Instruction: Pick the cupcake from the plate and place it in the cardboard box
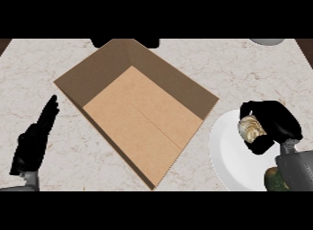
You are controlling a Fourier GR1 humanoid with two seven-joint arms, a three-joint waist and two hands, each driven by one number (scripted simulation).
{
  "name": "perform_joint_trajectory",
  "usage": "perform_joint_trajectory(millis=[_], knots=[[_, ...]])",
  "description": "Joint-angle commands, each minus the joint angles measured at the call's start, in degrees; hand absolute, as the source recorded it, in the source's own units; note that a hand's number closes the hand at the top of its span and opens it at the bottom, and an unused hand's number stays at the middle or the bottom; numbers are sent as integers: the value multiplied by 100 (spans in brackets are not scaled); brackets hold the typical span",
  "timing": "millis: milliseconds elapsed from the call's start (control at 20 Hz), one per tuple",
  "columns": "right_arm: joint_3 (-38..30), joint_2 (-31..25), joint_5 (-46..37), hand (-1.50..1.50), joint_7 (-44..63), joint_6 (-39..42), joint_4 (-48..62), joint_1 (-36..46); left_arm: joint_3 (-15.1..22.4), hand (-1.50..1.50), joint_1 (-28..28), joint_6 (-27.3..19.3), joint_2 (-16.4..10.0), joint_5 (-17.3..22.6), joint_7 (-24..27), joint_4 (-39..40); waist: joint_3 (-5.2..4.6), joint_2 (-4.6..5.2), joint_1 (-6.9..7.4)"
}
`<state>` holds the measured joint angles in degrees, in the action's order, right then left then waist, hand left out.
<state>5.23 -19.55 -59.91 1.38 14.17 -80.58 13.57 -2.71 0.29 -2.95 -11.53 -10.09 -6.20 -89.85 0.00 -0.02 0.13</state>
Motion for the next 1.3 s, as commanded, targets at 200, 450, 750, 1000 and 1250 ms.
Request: perform_joint_trajectory(millis=[200, 450, 750, 1000, 1250], knots=[[-162, -72, -227, 150, 499, 299, -1221, 76, -189, 0, -106, 112, -67, 13, -38, 80, -2, -8, -27], [-592, 139, 672, 150, 38, 361, -1847, -84, -150, 0, -109, 67, 34, -68, 169, 261, -2, -4, -63], [-765, 798, 2094, 150, 277, 1176, -3004, 462, 136, 0, 259, -120, 271, -271, 1, -266, -2, -42, -36], [-466, 1334, 2359, 150, 1076, 1376, -3362, 1103, 12, 0, 280, -14, 182, -201, 124, -155, -4, -13, 23], [-311, 1798, 2249, 150, 1818, 1201, -2652, 2303, 39, 0, -102, 89, 210, -208, 57, 94, -3, 4, 27]])
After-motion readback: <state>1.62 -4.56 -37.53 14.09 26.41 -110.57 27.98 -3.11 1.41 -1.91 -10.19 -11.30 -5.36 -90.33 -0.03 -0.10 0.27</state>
